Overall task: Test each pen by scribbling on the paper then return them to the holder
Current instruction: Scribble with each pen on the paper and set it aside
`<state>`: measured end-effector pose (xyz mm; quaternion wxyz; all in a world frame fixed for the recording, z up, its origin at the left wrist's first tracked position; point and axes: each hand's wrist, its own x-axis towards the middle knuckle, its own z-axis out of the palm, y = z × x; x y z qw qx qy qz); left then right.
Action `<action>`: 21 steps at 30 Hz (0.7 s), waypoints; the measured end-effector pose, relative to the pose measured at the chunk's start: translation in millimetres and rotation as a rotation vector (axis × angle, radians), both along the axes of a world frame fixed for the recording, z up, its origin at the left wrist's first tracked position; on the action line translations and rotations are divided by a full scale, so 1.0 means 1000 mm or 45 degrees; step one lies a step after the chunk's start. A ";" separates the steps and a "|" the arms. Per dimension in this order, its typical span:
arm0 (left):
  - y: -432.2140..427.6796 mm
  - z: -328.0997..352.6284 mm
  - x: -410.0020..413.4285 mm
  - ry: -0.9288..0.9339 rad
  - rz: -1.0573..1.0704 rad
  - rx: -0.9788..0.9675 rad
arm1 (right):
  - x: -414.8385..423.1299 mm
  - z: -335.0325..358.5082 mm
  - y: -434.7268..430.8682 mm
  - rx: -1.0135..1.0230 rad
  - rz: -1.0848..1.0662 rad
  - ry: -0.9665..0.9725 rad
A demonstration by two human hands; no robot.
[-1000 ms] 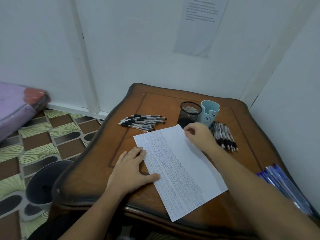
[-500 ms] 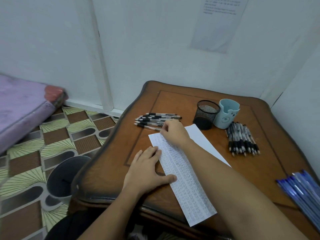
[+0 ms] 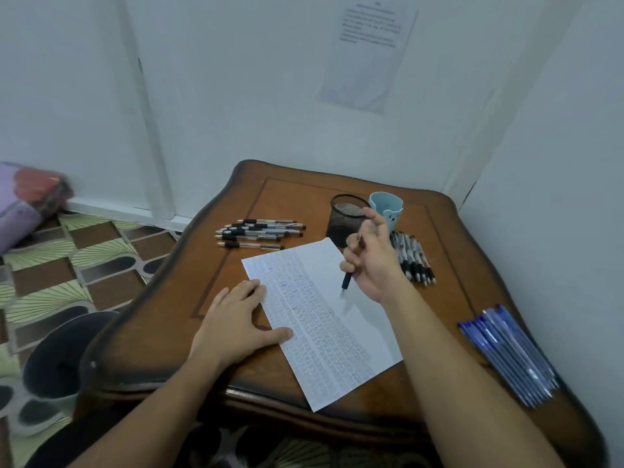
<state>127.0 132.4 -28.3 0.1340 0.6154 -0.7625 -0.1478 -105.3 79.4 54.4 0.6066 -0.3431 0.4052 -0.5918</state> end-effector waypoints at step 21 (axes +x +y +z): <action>-0.003 -0.001 -0.003 -0.021 0.017 0.000 | -0.074 -0.064 0.085 -0.027 -0.014 0.418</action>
